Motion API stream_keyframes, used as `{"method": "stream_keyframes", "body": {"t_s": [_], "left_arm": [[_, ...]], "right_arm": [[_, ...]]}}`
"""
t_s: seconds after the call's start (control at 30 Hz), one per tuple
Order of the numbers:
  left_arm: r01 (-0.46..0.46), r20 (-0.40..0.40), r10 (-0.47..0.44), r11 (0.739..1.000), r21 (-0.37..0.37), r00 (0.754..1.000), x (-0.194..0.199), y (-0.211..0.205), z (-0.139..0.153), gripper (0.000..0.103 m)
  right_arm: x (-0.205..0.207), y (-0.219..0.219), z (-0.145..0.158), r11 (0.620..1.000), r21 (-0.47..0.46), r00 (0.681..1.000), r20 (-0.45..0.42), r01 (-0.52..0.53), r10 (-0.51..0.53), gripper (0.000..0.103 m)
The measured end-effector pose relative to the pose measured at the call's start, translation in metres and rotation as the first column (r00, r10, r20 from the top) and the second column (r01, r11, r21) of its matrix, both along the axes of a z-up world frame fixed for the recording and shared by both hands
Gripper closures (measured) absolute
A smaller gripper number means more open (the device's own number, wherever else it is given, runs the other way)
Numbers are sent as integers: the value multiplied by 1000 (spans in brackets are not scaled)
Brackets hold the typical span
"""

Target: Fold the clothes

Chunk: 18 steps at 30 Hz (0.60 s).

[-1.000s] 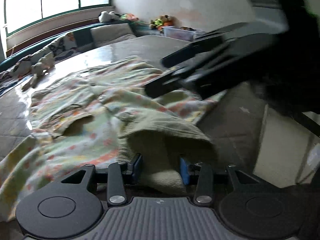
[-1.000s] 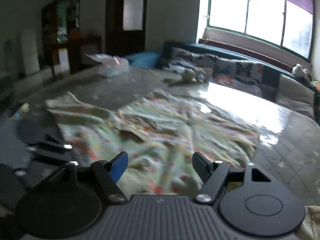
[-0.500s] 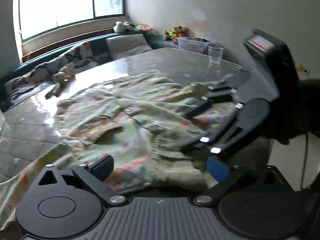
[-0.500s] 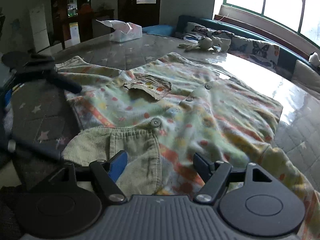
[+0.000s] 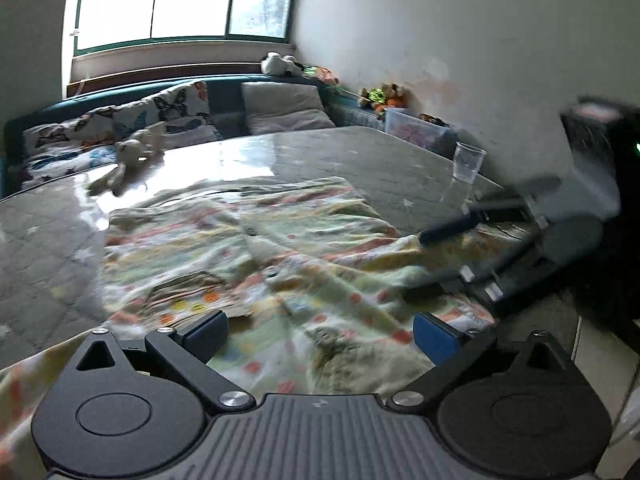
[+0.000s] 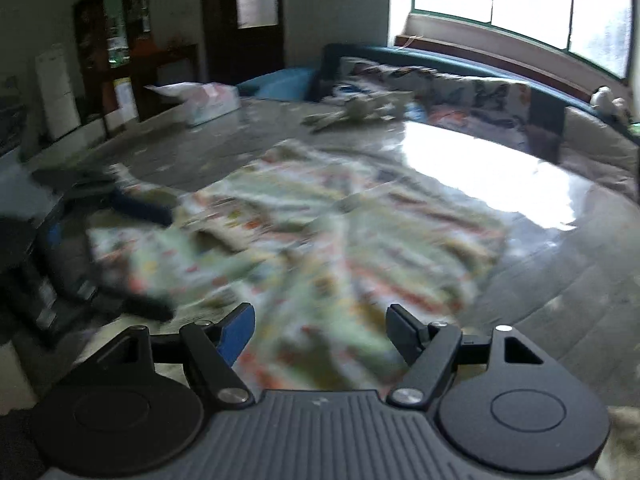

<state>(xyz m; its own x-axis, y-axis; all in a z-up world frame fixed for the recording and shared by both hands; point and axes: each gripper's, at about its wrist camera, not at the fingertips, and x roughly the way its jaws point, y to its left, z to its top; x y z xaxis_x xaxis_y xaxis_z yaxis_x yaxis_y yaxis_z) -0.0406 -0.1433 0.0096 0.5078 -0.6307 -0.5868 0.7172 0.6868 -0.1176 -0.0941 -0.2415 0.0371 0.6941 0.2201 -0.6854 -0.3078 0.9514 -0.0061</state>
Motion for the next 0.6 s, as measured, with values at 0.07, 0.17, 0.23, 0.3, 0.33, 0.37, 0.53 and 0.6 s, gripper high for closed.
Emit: {"method": "stream_keyframes", "body": {"t_s": [0.07,0.17,0.23,0.3,0.33,0.37,0.53,0.6], "left_arm": [[37,-5,-37,999,7,999,-2,-10,-3,3],[91,-4,-91,995,26,996,-8,-22,-8,3],[126,-11,-126,991,35,992,-12,-26,-12,3],[157,-21,-157,987,43,987,-15,-29,-16,7],[172,-26,-171,984,46,985,-17,-30,-17,7],[187,-31,-186,981,49,982,-19,-31,-19,9],[233,-73,-229,972,43,971,-18,-33,-26,16],[240,-82,-237,970,36,968,-16,-32,-27,17]], "right_arm": [[17,-12,1,999,-18,999,2,33,-33,29],[45,-31,-2,996,-28,996,-4,86,-86,35],[68,-45,-7,991,-33,991,-15,130,-131,41],[89,-58,-12,984,-43,984,-24,174,-175,44],[101,-66,-15,979,-39,979,-34,199,-200,50],[112,-73,-18,974,-31,973,-45,224,-225,52],[153,-95,-32,956,-22,952,-80,294,-295,68],[162,-100,-37,945,-18,941,-93,325,-326,70]]}}
